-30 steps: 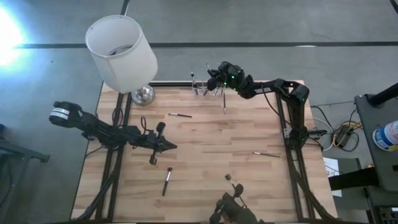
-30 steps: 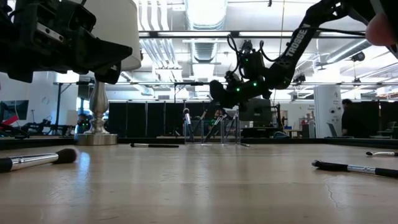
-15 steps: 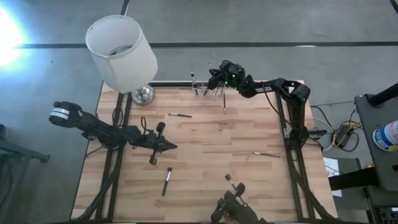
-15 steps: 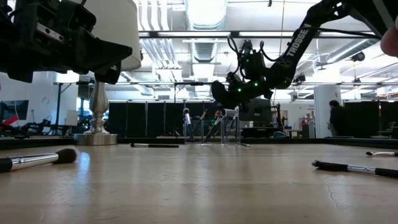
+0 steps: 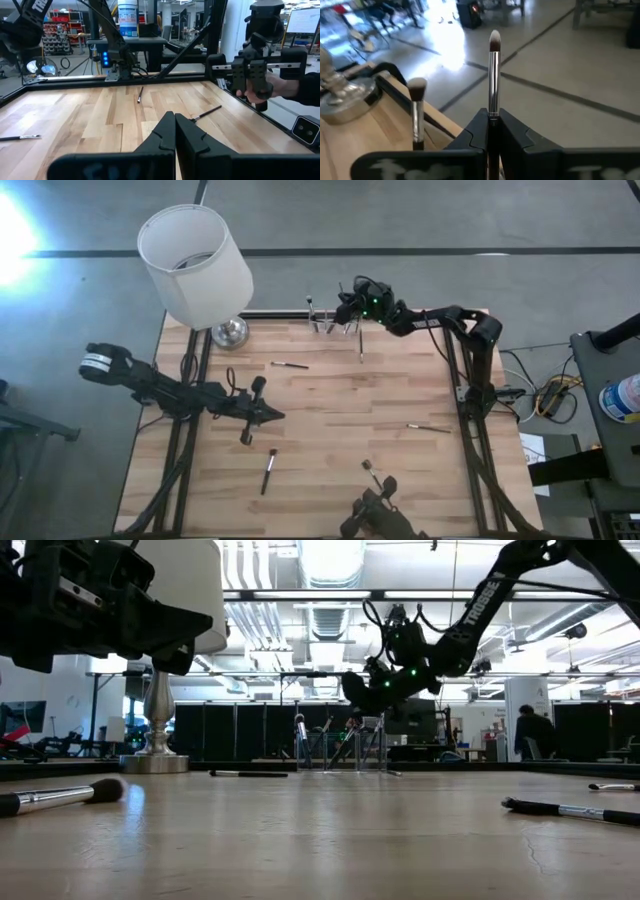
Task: Put items in baskets/containers
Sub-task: Put the eyeshadow brush into the transparent organizer
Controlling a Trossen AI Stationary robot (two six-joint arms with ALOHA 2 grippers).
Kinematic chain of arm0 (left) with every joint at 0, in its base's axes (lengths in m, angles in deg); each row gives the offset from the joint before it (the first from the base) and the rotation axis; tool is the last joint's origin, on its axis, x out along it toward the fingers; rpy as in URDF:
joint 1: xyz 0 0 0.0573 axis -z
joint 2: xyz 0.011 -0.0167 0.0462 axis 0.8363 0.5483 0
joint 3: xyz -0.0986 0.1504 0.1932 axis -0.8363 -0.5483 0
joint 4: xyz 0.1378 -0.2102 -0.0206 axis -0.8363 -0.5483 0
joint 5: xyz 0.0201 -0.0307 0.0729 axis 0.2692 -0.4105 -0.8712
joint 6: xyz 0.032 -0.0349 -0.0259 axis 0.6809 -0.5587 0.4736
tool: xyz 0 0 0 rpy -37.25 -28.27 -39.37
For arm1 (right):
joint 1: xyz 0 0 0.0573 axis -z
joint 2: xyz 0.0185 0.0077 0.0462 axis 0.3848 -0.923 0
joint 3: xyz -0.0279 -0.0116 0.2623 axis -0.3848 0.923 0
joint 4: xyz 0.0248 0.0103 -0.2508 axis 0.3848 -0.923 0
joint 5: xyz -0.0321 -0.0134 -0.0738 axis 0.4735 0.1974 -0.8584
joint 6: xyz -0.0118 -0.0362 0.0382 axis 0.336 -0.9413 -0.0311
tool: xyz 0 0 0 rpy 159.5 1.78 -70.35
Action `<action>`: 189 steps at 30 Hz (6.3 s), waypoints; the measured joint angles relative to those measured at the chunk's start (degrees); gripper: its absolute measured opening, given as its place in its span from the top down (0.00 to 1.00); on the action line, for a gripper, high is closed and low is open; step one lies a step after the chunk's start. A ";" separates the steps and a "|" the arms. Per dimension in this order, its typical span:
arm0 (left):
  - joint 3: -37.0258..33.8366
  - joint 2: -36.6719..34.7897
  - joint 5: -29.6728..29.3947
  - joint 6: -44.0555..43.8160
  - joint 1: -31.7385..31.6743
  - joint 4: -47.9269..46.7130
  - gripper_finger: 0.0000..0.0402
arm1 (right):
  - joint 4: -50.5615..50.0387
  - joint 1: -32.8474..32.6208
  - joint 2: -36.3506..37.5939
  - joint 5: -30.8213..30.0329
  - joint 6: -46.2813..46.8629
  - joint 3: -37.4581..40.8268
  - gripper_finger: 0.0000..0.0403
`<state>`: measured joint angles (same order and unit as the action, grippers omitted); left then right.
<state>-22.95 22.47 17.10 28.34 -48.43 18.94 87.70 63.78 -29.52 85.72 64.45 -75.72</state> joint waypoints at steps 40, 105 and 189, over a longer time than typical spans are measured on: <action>0.13 0.00 0.00 -0.20 0.02 0.07 1.00 | 18.74 -6.86 5.95 -31.43 12.93 14.16 0.97; -0.24 0.02 -1.09 -3.06 0.06 -3.20 1.00 | -79.84 -67.87 50.99 -26.79 35.48 22.40 0.97; -0.22 0.02 -1.05 -3.45 0.04 -3.85 1.00 | -68.57 -60.19 39.70 -11.49 25.67 25.40 0.98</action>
<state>-23.17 22.49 16.05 24.89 -48.39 15.09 19.13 3.59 10.19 74.23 90.13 -50.33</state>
